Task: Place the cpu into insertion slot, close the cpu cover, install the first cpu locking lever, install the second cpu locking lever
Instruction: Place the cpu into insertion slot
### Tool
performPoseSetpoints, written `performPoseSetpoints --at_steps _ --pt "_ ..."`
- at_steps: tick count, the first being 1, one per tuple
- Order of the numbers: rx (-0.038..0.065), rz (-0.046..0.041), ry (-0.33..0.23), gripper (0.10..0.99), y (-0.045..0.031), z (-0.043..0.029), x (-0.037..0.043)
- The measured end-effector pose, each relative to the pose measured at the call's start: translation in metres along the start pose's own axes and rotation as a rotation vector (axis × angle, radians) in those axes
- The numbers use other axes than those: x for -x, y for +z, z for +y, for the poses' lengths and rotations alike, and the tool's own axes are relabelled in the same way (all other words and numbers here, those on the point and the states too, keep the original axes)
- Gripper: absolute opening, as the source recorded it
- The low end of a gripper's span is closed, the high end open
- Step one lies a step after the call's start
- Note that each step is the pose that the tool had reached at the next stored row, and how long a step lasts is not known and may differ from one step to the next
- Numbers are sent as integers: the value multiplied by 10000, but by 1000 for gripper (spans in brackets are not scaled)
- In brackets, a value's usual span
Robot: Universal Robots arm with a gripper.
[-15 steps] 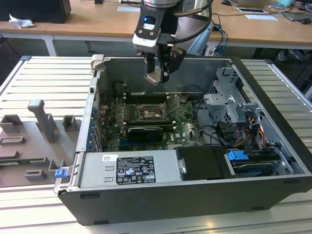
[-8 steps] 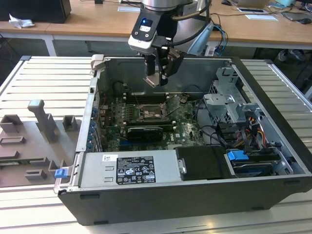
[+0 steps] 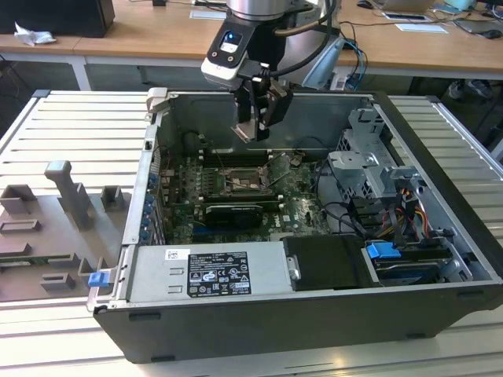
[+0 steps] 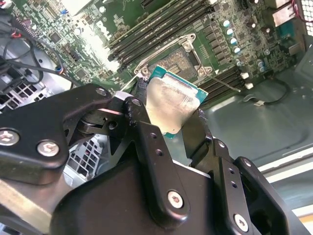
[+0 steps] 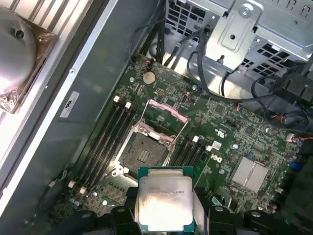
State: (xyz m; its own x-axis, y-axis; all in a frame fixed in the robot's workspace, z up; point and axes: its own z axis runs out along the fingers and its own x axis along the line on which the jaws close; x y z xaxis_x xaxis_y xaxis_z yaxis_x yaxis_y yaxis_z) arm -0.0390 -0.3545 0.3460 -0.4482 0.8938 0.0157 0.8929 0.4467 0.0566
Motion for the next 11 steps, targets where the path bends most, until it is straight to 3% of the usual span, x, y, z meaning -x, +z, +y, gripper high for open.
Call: performPoseSetpoints --at_steps 11 --pt "-96 32 321 525 47 -3 1"
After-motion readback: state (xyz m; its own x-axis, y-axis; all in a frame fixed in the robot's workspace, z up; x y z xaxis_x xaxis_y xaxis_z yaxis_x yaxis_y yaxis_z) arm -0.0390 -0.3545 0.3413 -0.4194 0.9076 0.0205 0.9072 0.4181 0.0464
